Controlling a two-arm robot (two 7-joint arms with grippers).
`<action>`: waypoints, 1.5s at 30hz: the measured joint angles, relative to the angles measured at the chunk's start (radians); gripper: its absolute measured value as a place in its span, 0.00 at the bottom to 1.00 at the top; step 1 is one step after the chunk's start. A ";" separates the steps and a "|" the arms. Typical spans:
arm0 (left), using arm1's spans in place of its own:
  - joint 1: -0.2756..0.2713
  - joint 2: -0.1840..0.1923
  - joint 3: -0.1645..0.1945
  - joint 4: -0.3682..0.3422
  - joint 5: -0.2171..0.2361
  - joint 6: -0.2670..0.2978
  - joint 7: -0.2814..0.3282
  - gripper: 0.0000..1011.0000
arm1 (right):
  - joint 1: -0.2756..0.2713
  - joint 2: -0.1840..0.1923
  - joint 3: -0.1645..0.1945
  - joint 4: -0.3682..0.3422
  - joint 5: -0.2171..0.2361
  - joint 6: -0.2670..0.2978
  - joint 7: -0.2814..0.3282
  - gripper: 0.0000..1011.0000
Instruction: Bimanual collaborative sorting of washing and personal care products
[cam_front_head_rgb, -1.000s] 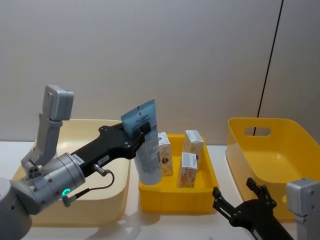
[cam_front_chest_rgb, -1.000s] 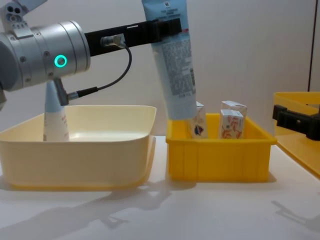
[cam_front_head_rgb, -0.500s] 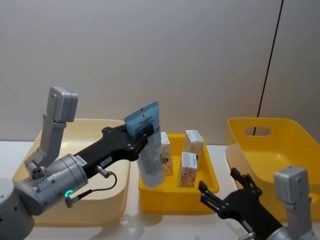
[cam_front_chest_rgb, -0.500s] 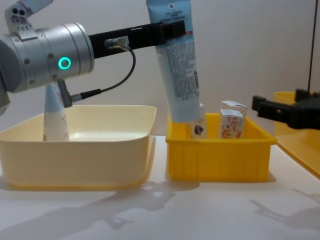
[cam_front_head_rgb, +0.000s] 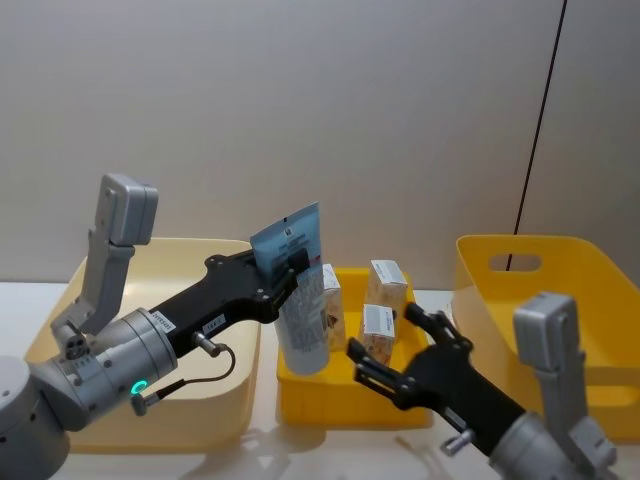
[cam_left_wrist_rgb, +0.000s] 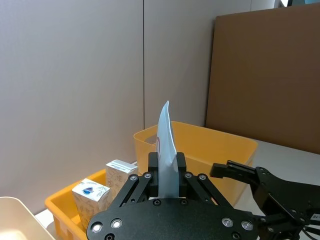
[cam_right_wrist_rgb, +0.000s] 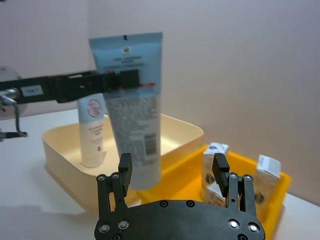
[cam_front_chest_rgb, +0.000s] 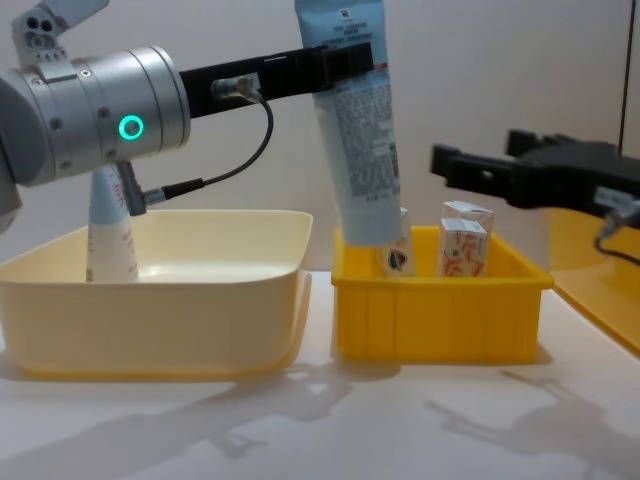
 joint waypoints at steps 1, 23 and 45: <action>0.000 0.000 0.000 0.000 0.000 0.000 0.000 0.18 | 0.018 -0.004 -0.008 0.013 0.005 -0.005 0.020 0.99; 0.000 0.000 0.001 0.000 0.000 -0.001 0.000 0.18 | 0.237 -0.092 -0.133 0.239 -0.043 -0.029 0.089 0.99; 0.000 0.000 0.001 0.000 0.000 0.000 0.000 0.24 | 0.296 -0.137 -0.184 0.327 -0.104 -0.007 0.053 0.70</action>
